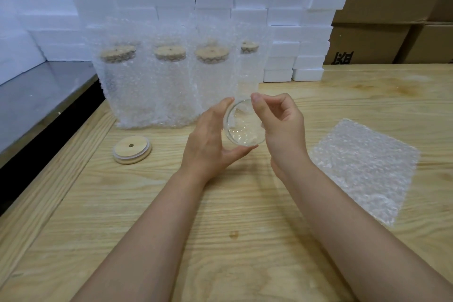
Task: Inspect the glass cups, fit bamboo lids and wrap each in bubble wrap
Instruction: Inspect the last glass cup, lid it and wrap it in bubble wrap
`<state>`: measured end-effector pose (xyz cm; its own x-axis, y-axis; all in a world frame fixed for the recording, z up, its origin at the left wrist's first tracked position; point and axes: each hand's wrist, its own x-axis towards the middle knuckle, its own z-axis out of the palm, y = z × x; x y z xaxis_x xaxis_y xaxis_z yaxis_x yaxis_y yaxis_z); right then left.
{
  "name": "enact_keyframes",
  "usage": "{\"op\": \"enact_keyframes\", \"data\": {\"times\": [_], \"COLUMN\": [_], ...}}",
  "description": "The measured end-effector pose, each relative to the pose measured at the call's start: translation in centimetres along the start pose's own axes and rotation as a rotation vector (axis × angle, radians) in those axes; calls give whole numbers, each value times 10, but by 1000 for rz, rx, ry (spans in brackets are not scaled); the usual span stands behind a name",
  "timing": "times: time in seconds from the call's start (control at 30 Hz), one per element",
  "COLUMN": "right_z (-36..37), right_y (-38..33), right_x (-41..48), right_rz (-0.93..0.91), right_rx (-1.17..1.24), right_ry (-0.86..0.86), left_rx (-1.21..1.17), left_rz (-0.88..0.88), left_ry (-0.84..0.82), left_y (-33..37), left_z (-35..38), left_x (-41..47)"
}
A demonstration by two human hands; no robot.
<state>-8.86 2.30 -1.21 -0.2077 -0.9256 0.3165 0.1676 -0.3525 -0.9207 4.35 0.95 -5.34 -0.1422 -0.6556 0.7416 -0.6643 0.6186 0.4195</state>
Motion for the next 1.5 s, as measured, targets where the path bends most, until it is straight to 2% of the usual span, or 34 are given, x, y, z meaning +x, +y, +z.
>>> {"op": "enact_keyframes", "data": {"times": [0.1, 0.23, 0.5, 0.77, 0.97, 1.27, 1.4, 1.5], "right_z": [6, 9, -2, -25, -47, -38, -32, -27], "right_y": [1, -2, -13, -1, 24, 29, 26, 25], "right_x": [-4, -7, -2, -3, -4, -4, -5, -1], "right_rz": [14, 16, -34, -170, -185, -171, -89, 45], "right_rx": [-64, -252, -546, -600, -667, -466, -299, -83], "right_ry": [58, 51, -245, -480, -510, -315, -246, -189], "left_rx": [-13, -33, -8, -71, -190, -398, -460, -474], "left_rz": [42, 2, -24, -77, -47, -73, -85, -100], "left_ry": [-16, -35, 2, 0, 23, 77, 50, 19], "left_y": [0, -2, -2, -1, 8, 14, 12, 12], "left_z": [1, 1, 2, -2, -3, 0, 1, 1], "left_x": [-1, 0, -1, 1, 2, 7, 4, 2]}}
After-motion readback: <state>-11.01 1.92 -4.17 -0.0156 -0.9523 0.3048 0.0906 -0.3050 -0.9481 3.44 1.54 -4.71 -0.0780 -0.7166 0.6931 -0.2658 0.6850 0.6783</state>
